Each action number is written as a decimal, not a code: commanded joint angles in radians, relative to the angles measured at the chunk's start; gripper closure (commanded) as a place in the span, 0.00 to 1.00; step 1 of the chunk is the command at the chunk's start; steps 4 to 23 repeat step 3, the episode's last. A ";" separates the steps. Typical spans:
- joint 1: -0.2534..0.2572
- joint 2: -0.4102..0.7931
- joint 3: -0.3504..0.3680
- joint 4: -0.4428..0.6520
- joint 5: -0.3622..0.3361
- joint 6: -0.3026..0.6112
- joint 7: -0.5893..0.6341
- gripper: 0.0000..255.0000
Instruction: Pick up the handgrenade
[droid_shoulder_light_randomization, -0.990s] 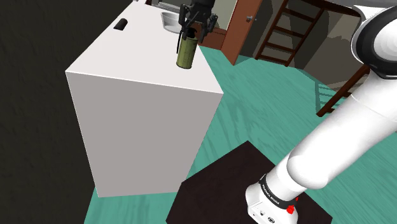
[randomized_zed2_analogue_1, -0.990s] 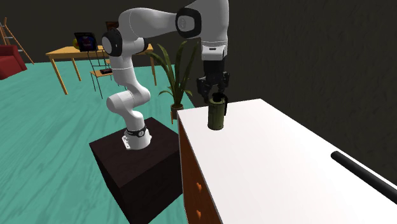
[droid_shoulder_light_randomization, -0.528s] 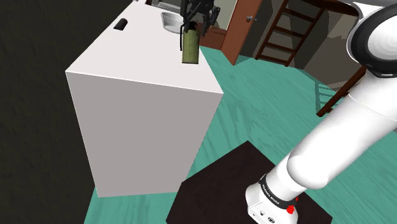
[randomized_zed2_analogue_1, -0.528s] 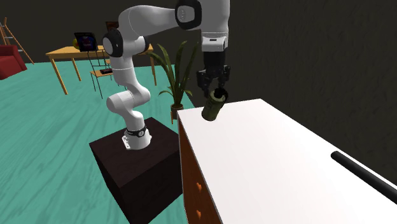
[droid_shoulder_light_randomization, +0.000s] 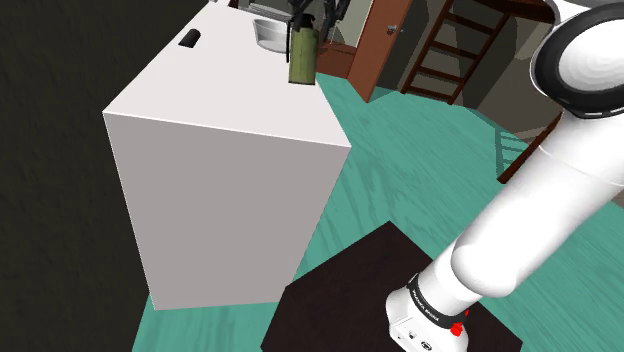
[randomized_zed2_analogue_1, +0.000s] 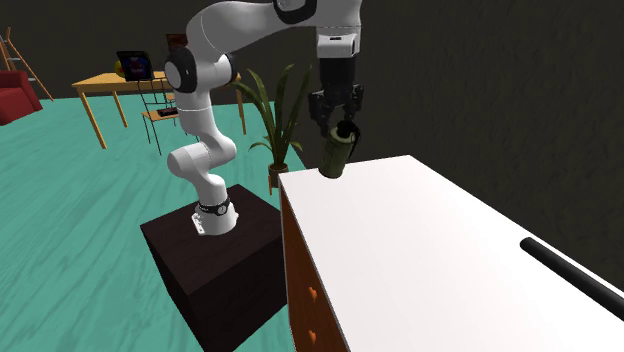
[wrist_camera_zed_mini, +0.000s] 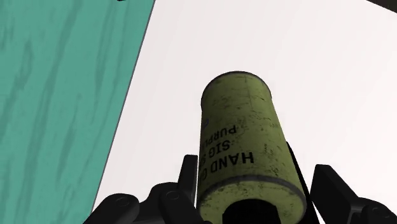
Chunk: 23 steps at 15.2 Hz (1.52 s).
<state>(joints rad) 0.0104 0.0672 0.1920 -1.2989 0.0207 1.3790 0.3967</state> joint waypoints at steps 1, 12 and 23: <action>0.003 0.021 0.002 0.060 -0.004 -0.039 0.005 1.00; 0.003 0.023 0.002 0.064 -0.004 -0.042 0.005 1.00; 0.003 0.023 0.002 0.064 -0.004 -0.042 0.005 1.00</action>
